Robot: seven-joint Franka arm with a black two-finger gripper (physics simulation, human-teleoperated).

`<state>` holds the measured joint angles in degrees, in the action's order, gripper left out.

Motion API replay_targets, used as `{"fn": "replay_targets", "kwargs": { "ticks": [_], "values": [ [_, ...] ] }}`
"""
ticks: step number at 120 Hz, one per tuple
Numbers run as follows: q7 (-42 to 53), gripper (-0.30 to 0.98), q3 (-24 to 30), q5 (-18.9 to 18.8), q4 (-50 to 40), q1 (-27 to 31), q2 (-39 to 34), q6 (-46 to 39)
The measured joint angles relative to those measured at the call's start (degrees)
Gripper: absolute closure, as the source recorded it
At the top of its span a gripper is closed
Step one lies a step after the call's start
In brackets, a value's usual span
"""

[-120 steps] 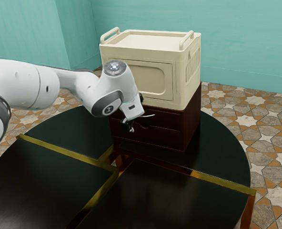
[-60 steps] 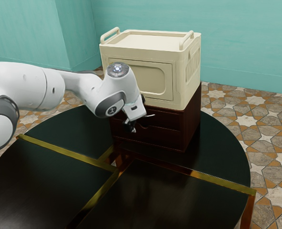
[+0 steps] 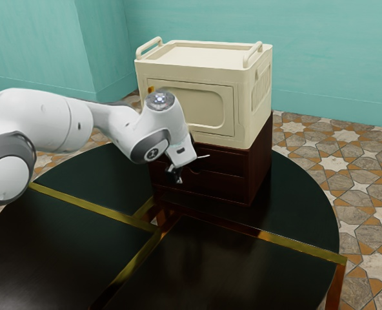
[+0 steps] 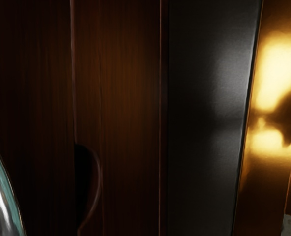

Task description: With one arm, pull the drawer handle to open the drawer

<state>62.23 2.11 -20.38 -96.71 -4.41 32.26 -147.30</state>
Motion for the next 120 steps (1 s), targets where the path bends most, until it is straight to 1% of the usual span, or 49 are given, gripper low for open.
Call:
{"fn": "replay_targets", "kwargs": {
  "ticks": [15,35,49,69,82,97,107,120],
  "values": [
    [-0.02,-0.01,0.00,0.06,-0.07,-0.03,0.19,-0.24],
    [-0.05,0.02,0.00,0.04,-0.71,-0.71,-0.01,-0.41],
    [-0.06,0.00,0.06,0.04,-1.69,-0.79,-0.50,-0.48],
    [-0.06,0.02,0.09,-0.24,-4.24,-0.83,-2.51,-0.52],
    [-0.08,0.02,0.20,-0.21,-5.89,-0.86,-3.68,-0.53],
    [-0.10,0.02,0.55,0.22,-7.24,-0.81,-4.67,-0.55],
    [-0.10,0.05,1.08,0.73,-8.30,-0.69,-5.85,-0.54],
    [-0.18,0.03,1.43,0.56,-10.04,-0.54,-7.08,-0.61]
  ]
}}
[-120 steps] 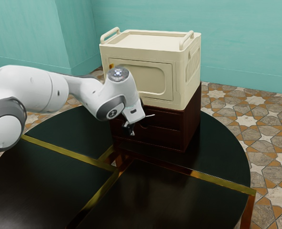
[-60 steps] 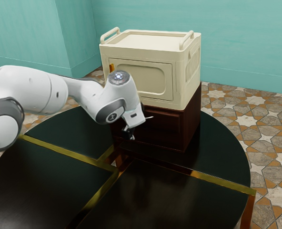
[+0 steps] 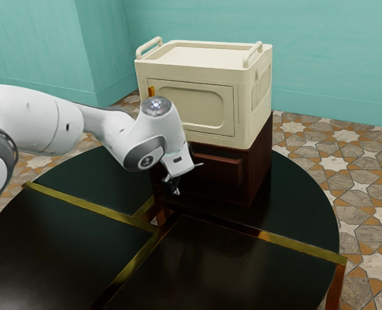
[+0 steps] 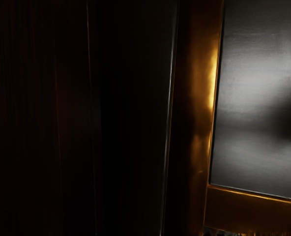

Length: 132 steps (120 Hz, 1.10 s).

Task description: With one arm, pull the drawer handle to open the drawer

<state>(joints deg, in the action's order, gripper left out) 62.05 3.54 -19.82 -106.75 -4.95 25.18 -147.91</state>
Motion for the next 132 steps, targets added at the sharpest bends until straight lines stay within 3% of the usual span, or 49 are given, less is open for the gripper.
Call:
{"fn": "replay_targets", "kwargs": {
  "ticks": [21,34,85,132],
  "values": [
    [0.00,0.06,0.04,-0.06,-3.46,0.31,-3.25,-0.02],
    [-0.01,-0.01,0.02,-0.07,-5.82,0.24,-4.34,-0.17],
    [0.03,0.07,-0.03,0.04,-15.15,-0.67,-12.45,-2.04],
    [-0.05,0.01,-0.64,0.02,-23.92,-2.74,-19.43,-3.70]
  ]
}}
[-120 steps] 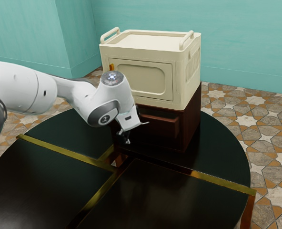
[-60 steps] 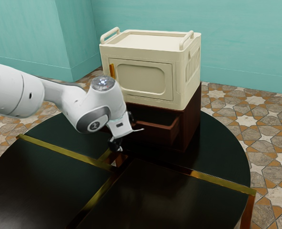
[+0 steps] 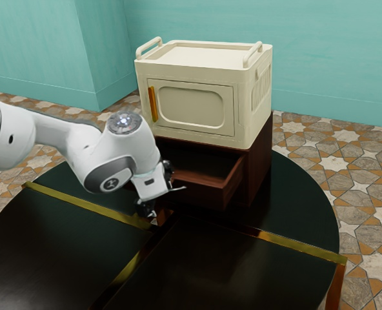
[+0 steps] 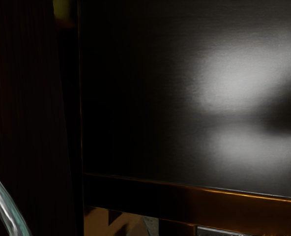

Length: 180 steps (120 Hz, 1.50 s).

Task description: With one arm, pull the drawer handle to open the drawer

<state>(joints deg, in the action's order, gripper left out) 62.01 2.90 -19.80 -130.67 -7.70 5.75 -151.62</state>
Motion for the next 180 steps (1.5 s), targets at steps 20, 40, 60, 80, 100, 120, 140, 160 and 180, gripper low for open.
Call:
{"fn": "replay_targets", "kwargs": {
  "ticks": [20,40,60,80,100,120,140,160,180],
  "values": [
    [-0.10,0.01,-0.43,0.01,-3.23,-0.97,-2.84,-0.29],
    [-0.20,0.00,-1.21,-0.04,-7.09,-2.05,-5.81,-1.00],
    [-0.33,0.04,-1.37,-0.02,-8.01,-2.03,-7.65,-1.79],
    [-0.48,0.02,-1.39,0.05,-7.95,-3.76,-12.35,-2.22],
    [-0.92,0.01,-1.31,2.47,-4.30,-5.12,-15.90,1.59],
    [-2.99,0.00,-1.01,4.91,9.06,-6.73,-15.70,14.46],
    [-6.62,0.00,-0.86,7.33,17.97,-6.82,-15.71,28.21],
    [-12.55,0.00,-0.71,7.87,25.48,-7.17,-15.56,40.69],
    [-20.70,0.00,0.32,7.85,33.58,-4.34,-15.65,52.64]
  ]
}}
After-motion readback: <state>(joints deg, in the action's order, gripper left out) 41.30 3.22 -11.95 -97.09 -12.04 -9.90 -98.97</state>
